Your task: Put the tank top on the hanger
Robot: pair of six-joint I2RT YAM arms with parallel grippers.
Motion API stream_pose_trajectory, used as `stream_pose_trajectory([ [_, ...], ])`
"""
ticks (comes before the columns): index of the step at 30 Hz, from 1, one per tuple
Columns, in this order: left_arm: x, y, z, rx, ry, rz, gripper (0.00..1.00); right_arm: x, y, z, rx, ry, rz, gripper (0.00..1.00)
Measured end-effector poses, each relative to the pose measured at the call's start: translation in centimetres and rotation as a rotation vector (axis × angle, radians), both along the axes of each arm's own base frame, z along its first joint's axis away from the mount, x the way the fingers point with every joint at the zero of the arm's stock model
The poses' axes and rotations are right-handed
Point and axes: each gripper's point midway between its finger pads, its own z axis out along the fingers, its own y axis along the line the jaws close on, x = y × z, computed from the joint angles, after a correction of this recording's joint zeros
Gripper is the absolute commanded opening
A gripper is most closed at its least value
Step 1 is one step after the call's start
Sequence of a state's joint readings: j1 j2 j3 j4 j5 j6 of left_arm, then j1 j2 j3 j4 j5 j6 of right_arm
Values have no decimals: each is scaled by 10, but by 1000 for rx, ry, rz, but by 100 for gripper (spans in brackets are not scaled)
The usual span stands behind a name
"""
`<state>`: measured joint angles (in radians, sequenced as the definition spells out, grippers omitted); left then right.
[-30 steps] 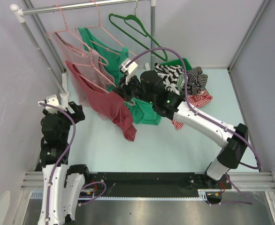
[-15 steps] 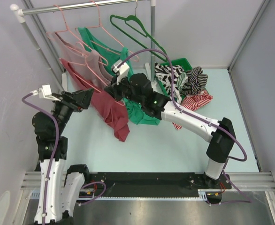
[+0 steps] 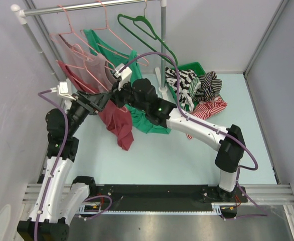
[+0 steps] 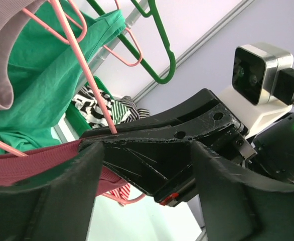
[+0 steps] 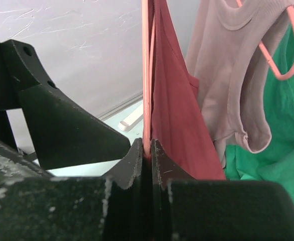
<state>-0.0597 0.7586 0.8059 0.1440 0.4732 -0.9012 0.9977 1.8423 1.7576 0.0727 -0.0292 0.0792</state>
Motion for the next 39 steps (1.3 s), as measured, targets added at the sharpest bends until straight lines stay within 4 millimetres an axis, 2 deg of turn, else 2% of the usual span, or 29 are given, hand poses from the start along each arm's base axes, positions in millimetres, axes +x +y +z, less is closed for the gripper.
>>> stream_pose_trajectory([
  [2,1,0,2,-6,-4,11,64,0,0,2,1,-6,-5,0],
  [7,3,0,3,-20,-2,33,58,2,-1,2,-1,-11,-18,0],
  [12,7,8,5,-29,-7,91,59,2,-1,3,4,-14,-20,0],
  [18,9,23,8,-27,-16,188,60,-9,6,2,3,-12,8,0],
  [25,22,23,-1,-23,11,192,50,-16,10,1,2,-12,31,0],
  [28,30,22,-12,-17,45,193,42,-17,11,1,3,-12,33,0],
  [30,31,22,-15,-17,55,193,40,-17,11,1,2,-12,32,0],
  [36,31,22,-13,-18,44,194,26,-18,11,1,3,-12,34,0],
  [38,32,21,-12,-22,38,189,24,-18,12,1,3,-12,34,0],
  [39,32,20,-11,-24,34,184,19,-19,12,1,2,-12,35,0],
])
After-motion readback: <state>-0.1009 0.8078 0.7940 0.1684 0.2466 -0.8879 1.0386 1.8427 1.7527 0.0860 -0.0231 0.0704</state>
